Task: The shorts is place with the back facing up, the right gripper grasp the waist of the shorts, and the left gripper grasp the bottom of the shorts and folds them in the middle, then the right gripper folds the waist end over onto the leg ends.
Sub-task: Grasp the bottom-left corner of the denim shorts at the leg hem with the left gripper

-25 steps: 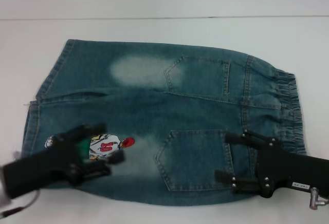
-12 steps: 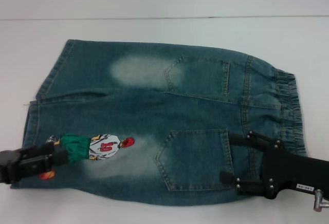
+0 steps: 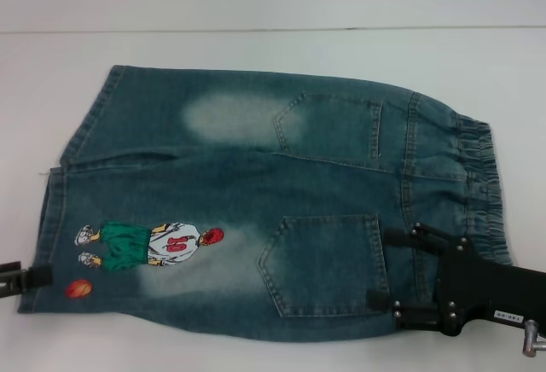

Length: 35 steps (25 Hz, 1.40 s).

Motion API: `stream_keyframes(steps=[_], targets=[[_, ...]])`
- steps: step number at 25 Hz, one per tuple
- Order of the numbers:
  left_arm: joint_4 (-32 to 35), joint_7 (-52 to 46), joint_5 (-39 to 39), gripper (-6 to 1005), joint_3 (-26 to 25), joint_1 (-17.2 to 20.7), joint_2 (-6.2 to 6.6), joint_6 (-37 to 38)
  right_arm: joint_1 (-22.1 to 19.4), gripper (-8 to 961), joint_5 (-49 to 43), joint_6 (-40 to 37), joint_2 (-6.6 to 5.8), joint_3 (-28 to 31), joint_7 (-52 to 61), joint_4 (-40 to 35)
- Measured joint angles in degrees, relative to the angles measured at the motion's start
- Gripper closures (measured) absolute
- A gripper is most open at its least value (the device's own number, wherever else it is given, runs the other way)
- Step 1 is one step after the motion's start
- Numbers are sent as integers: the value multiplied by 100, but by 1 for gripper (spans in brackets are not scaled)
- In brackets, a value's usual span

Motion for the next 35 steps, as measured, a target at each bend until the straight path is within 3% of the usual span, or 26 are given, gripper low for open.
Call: stream_keyframes(steps=[10, 21, 35], targets=[[93, -284, 526, 72, -84, -91, 41, -263, -12, 9, -1, -6, -6, -11, 0, 0], [104, -337, 556, 74, -57, -132, 44, -351, -103, 9, 1, -190, -15, 33, -64, -69], [110, -447, 780, 76, -42, -248, 50, -352, -296, 9, 10, -259, 56, 50, -124, -287]])
